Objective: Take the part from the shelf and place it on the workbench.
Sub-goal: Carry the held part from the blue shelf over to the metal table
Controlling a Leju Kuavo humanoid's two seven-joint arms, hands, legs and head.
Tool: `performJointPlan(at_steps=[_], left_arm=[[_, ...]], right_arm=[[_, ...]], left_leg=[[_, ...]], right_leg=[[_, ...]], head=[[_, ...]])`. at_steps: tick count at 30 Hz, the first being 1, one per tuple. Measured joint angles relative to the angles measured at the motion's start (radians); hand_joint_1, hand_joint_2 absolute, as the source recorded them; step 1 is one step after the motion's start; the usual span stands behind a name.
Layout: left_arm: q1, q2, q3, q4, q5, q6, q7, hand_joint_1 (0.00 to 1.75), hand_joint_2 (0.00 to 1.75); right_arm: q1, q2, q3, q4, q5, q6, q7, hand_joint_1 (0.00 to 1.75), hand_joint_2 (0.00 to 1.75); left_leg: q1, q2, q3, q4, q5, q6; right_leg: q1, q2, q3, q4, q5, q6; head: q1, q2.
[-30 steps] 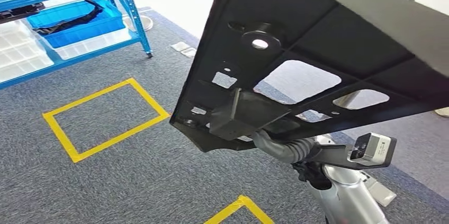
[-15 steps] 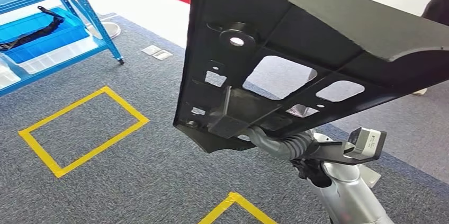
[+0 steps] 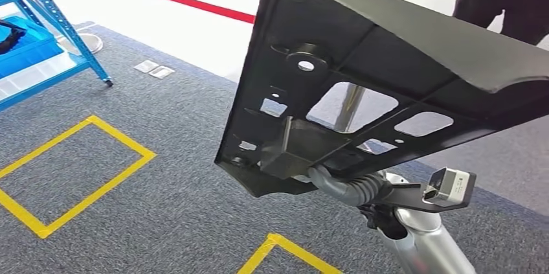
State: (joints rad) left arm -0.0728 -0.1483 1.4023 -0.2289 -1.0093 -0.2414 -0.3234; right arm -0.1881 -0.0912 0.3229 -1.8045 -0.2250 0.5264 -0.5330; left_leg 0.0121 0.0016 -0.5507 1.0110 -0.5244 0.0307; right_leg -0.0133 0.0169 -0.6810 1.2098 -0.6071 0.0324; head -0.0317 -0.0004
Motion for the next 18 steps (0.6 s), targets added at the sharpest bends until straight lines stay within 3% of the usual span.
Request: performJointPlan(at_steps=[2, 3, 5, 7, 8, 10, 12, 13, 16, 17, 18], left_arm=[[0.0, 0.002, 0.0, 0.0, 0.001, -0.001, -0.002, 0.0, 0.0], [-0.001, 0.004, 0.0, 0.0, 0.0, -0.001, -0.002, 0.0, 0.0], [-0.003, 0.007, 0.0, 0.0, -0.001, -0.001, -0.002, 0.0, 0.0], [-0.005, 0.012, 0.0, 0.0, -0.002, 0.0, -0.002, 0.0, 0.0], [-0.005, 0.015, 0.0, 0.0, -0.004, 0.001, -0.002, 0.0, 0.0], [-0.008, 0.02, 0.0, 0.0, -0.008, 0.002, -0.004, 0.0, 0.0], [-0.011, 0.024, -0.002, 0.0, -0.012, 0.0, -0.008, 0.0, 0.0], [-0.012, 0.025, -0.003, 0.0, -0.013, -0.001, -0.01, 0.0, 0.0], [-0.01, 0.027, -0.005, 0.0, -0.016, -0.008, -0.019, 0.0, 0.0], [-0.008, 0.027, -0.005, 0.0, -0.017, -0.011, -0.022, 0.0, 0.0], [-0.008, 0.027, -0.005, 0.0, -0.016, -0.013, -0.025, 0.0, 0.0]], right_arm=[[0.017, 0.0, -0.001, -0.001, 0.007, -0.007, -0.01, 1.75, 1.75], [0.027, 0.0, -0.002, -0.003, 0.012, -0.01, -0.016, 1.75, 1.75], [0.041, 0.0, -0.006, -0.01, 0.021, -0.014, -0.027, 1.75, 1.75], [0.046, 0.0, -0.008, -0.021, 0.026, -0.014, -0.034, 1.75, 1.75], [0.048, 0.0, -0.009, -0.026, 0.028, -0.014, -0.037, 1.75, 1.75], [0.054, 0.0, -0.012, -0.037, 0.03, -0.015, -0.041, 1.75, 1.75], [0.059, 0.0, -0.016, -0.049, 0.033, -0.015, -0.046, 1.75, 1.75], [0.06, 0.0, -0.018, -0.054, 0.037, -0.015, -0.048, 1.75, 1.75], [0.065, 0.001, -0.021, -0.06, 0.047, -0.014, -0.053, 1.75, 1.75], [0.068, 0.001, -0.022, -0.06, 0.048, -0.014, -0.054, 1.75, 1.75], [0.071, 0.001, -0.023, -0.06, 0.048, -0.013, -0.054, 1.75, 1.75]], left_leg=[[0.0, 0.023, 0.0, 0.0, -0.001, 0.0], [0.0, 0.033, 0.001, 0.0, -0.002, -0.001], [0.0, 0.05, 0.005, 0.001, -0.005, -0.006], [-0.004, 0.064, 0.009, 0.003, -0.011, -0.017], [-0.007, 0.069, 0.01, 0.004, -0.013, -0.022], [-0.005, 0.079, 0.014, 0.002, -0.014, -0.031], [-0.001, 0.064, 0.011, 0.016, -0.032, -0.041], [0.001, 0.048, -0.003, 0.05, -0.056, -0.045], [0.0, 0.011, -0.089, 0.242, -0.149, -0.047], [0.0, 0.008, -0.11, 0.285, -0.158, -0.045], [-0.002, 0.007, -0.114, 0.289, -0.145, -0.042]], right_leg=[[-0.003, -0.007, -0.039, 0.086, -0.024, 0.007], [-0.005, -0.01, -0.032, 0.076, -0.009, 0.011], [-0.007, -0.03, 0.032, -0.044, 0.054, 0.015], [-0.003, -0.056, 0.089, -0.156, 0.09, 0.008], [0.0, -0.061, 0.099, -0.178, 0.093, 0.001], [0.004, -0.048, 0.097, -0.181, 0.091, -0.017], [0.002, -0.036, 0.097, -0.182, 0.094, -0.029], [0.001, -0.03, 0.097, -0.184, 0.095, -0.035], [0.003, -0.01, 0.097, -0.184, 0.095, -0.046], [0.004, -0.001, 0.097, -0.183, 0.095, -0.047], [0.006, 0.009, 0.098, -0.183, 0.096, -0.047]], head=[[0.0, 0.0], [0.0, 0.0], [0.0, 0.0], [0.0, 0.0], [0.0, 0.0], [-0.001, 0.0], [-0.001, 0.0], [-0.001, 0.0], [-0.001, 0.0], [-0.001, 0.0], [-0.001, 0.0]])
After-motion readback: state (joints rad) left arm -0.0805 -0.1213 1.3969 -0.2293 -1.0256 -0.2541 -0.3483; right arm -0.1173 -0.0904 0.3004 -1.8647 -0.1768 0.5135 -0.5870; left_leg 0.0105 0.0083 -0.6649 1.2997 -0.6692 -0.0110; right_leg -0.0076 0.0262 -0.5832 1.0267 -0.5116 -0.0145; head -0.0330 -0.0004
